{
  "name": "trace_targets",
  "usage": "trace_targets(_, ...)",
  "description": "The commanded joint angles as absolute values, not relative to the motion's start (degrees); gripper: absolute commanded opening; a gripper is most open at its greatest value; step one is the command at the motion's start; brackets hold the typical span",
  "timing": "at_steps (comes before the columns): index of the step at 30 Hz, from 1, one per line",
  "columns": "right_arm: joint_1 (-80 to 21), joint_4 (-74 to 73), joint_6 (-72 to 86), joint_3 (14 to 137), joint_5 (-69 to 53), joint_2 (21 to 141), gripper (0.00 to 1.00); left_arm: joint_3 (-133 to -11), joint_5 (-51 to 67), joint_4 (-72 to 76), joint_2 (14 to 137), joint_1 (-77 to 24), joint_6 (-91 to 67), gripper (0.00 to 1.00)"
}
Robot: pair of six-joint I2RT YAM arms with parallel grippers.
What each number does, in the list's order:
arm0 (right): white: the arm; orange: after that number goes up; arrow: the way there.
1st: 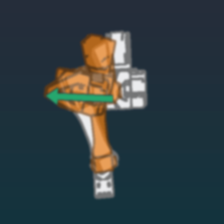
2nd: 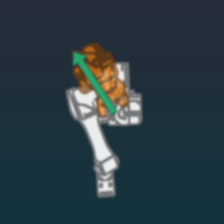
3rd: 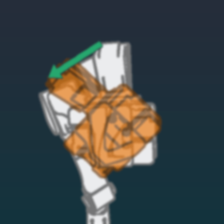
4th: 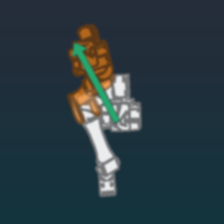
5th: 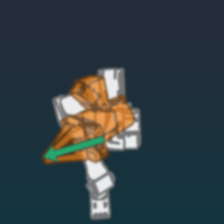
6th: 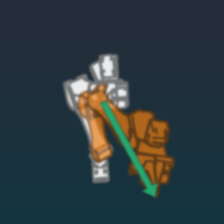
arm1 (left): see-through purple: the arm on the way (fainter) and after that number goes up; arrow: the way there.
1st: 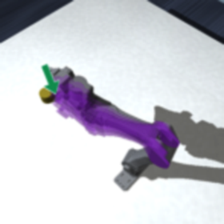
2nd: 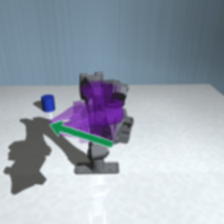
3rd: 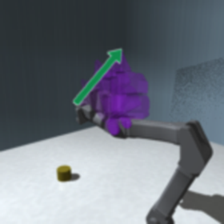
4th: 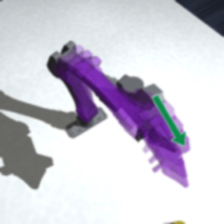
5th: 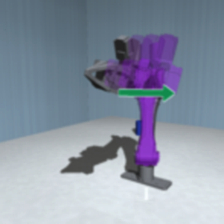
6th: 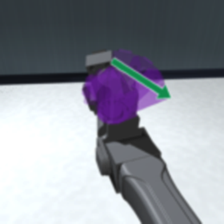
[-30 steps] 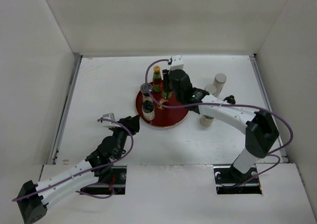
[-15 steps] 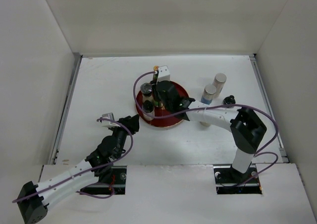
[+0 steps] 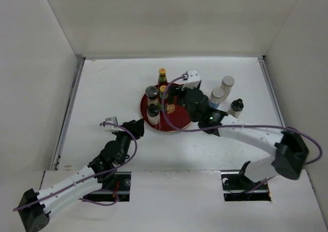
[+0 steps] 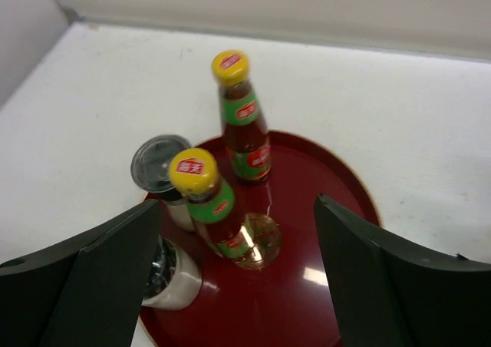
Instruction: Organize the condiment bottles
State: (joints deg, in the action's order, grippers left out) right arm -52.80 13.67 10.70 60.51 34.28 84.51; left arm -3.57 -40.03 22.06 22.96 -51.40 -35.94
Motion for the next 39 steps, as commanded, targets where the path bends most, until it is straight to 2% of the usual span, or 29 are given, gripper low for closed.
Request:
trace_targets(1,-47.96,13.99,13.88,54.87,36.21,73.33,0.87,-3.25,-39.46,23.9,22.85,-51.55,-36.47,0.51)
trace_targets(5,-37.95,3.64,19.06,49.31,38.57,65.14,0.89,-3.43,-38.76,23.64,23.55,-50.93,-36.83,0.52)
trace_targets(8,-30.74,-3.94,21.62,48.6,37.72,63.9,0.93,-3.25,-39.11,24.34,23.81,-51.02,-36.91,0.52)
trace_targets(15,-26.85,-6.24,20.48,50.97,31.38,70.91,0.99,-3.25,-38.59,24.96,25.4,-50.23,-37.09,0.52)
trace_targets(22,-24.04,-4.92,20.13,55.19,30.49,79.8,0.96,-3.08,-37.97,24.79,25.05,-49.7,-37.18,0.53)
trace_targets(26,-23.69,-2.65,19.16,56.25,31.9,82.0,0.89,-3.16,-37.71,25.05,24.96,-49.88,-37.18,0.53)
trace_targets(29,-23.33,-1.15,18.9,56.42,32.08,82.53,0.69,-3.16,-37.44,24.79,25.75,-49.35,-37.26,0.53)
trace_targets(31,-23.68,-0.71,18.9,56.43,32.43,81.31,0.59,-3.16,-37.27,24.78,25.32,-49.61,-37.35,0.53)
trace_targets(34,-25.43,2.28,17.85,56.07,34.27,77.27,0.55,-3.08,-37.44,25.14,25.48,-49.26,-37.44,0.53)
trace_targets(39,-30.71,5.18,15.04,59.67,35.42,73.56,0.54,-3.25,-37.35,25.31,26.1,-49.52,-37.71,0.53)
